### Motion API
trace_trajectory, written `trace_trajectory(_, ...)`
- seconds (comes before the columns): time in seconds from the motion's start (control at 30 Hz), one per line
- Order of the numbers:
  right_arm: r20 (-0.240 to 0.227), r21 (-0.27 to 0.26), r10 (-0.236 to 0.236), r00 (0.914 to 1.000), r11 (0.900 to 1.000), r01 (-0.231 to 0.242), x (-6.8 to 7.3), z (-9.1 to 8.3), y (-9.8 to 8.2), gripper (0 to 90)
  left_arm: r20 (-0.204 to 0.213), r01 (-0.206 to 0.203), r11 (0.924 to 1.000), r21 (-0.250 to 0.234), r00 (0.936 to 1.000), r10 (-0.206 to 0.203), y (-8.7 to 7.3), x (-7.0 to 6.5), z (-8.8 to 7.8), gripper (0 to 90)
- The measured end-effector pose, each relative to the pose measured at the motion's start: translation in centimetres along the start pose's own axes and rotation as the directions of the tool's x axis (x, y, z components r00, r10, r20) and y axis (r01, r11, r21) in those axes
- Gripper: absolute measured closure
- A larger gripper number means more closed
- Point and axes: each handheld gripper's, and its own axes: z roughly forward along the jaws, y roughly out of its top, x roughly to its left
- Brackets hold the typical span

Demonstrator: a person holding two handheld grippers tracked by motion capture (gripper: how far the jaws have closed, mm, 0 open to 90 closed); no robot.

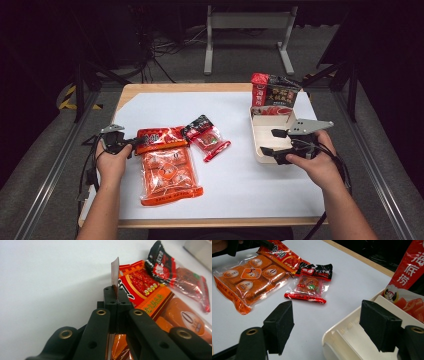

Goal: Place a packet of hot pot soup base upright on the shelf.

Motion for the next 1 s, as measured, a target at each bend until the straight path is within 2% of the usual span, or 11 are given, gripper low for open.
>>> trace_trajectory(0.17,-0.004,0.001,-0.005,1.0000,1.000,0.005,0.1,0.2,0.1,27.6,0.008,0.001,0.9992,-0.040,1.0000,-0.001,0.3,-0.5,-1.0,90.0)
trace_trajectory(0.37,-0.006,0.003,-0.008,1.0000,1.000,0.008,0.1,0.3,0.2,27.7,0.011,-0.024,0.9953,-0.093,0.9996,0.025,1.1,-1.6,-2.6,90.0)
trace_trajectory(0.43,-0.006,0.003,-0.009,0.9999,1.000,0.009,0.2,0.3,0.2,27.7,0.011,-0.044,0.9946,-0.093,0.9989,0.046,1.3,-2.0,-3.1,90.0)
trace_trajectory(0.67,-0.007,0.005,-0.010,0.9999,1.000,0.010,0.2,0.4,0.2,27.7,0.005,-0.048,0.9906,-0.128,0.9988,0.049,1.6,-2.6,-4.3,90.0)
trace_trajectory(0.83,-0.007,0.006,-0.011,0.9999,1.000,0.011,0.2,0.4,0.2,27.7,0.006,-0.072,0.9847,-0.159,0.9972,0.074,1.9,-3.3,-5.2,90.0)
trace_trajectory(1.0,-0.009,0.003,-0.014,0.9999,1.000,0.015,0.2,0.4,0.3,27.7,0.010,-0.079,0.9801,-0.182,0.9966,0.082,2.1,-3.9,-5.7,90.0)
